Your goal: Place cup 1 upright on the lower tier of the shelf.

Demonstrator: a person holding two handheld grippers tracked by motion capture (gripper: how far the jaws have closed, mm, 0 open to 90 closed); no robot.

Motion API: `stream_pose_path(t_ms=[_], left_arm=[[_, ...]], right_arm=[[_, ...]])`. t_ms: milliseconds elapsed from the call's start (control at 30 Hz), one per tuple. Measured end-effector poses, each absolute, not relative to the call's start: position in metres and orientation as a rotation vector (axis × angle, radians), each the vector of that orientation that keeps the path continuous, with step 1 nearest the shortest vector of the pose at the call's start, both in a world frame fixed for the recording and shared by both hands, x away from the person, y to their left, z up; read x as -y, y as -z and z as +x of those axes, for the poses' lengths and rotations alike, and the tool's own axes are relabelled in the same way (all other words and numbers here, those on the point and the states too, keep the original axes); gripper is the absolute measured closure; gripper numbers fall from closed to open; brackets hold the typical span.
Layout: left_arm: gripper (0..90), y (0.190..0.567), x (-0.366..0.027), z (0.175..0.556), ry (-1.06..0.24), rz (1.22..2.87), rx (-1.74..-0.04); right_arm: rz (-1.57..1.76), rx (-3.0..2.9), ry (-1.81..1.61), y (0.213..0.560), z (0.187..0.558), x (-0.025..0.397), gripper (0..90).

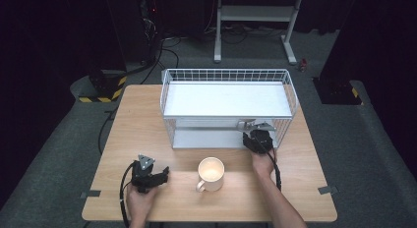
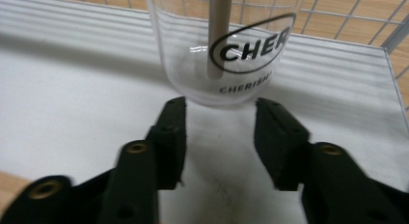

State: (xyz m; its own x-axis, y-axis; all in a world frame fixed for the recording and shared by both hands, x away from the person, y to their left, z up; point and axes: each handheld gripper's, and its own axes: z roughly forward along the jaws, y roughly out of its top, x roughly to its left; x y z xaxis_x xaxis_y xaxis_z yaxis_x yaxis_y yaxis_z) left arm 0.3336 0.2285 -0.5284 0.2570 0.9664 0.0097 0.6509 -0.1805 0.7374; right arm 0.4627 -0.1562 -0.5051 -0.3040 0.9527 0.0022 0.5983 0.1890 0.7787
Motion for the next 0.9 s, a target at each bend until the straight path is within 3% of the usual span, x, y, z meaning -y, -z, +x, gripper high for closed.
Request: stream_pose_path(t_ms=[267,900], left_arm=[[21.3,0.529,-0.228,0.334,-0.655,1.908,-1.468],[21.3,0.529,-0.228,0.334,-0.657,1.902,-1.47]], right_arm=[[1.387,-2.026,-1.046,0.494,0.452,0.163,43.8],[1.351,-2.034,-1.157,0.479,0.433,0.177,38.7]])
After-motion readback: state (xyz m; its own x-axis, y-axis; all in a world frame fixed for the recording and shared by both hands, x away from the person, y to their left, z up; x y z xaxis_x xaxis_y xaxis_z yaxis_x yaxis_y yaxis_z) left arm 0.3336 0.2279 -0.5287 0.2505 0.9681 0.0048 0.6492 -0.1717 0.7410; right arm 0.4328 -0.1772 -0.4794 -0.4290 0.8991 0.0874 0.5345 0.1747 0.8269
